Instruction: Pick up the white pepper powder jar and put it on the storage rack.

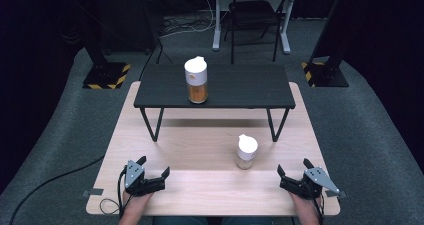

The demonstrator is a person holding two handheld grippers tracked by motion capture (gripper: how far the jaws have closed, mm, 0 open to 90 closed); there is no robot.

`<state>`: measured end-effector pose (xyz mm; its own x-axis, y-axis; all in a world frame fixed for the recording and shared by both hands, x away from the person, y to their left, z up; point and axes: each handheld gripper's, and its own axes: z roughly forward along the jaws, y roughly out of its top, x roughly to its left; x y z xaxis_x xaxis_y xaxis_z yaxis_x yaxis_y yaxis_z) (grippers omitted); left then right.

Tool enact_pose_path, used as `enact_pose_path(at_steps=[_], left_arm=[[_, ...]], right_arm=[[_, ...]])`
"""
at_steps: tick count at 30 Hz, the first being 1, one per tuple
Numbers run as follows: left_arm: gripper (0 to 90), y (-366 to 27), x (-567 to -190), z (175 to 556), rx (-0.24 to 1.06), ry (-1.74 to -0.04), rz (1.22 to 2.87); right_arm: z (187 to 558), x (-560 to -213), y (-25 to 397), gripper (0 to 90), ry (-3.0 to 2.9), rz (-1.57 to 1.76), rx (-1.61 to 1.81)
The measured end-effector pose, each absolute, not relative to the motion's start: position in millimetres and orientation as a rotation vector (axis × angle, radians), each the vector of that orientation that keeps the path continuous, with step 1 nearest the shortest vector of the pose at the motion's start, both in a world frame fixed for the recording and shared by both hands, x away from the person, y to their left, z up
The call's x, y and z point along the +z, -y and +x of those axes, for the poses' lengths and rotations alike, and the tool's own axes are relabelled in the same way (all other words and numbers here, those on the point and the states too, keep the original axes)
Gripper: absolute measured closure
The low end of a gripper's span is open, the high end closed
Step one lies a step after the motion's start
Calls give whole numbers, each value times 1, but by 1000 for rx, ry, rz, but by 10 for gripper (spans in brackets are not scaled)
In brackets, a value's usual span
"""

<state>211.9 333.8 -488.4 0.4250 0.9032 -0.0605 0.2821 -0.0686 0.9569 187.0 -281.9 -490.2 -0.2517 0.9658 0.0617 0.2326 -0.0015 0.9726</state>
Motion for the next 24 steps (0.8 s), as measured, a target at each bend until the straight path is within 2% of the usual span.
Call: enact_pose_path(at_steps=[24], left_arm=[[0, -334, -488, 213, 708, -1066, 1605]], right_arm=[[178, -459, 266, 0, -1631, 1210, 1386]])
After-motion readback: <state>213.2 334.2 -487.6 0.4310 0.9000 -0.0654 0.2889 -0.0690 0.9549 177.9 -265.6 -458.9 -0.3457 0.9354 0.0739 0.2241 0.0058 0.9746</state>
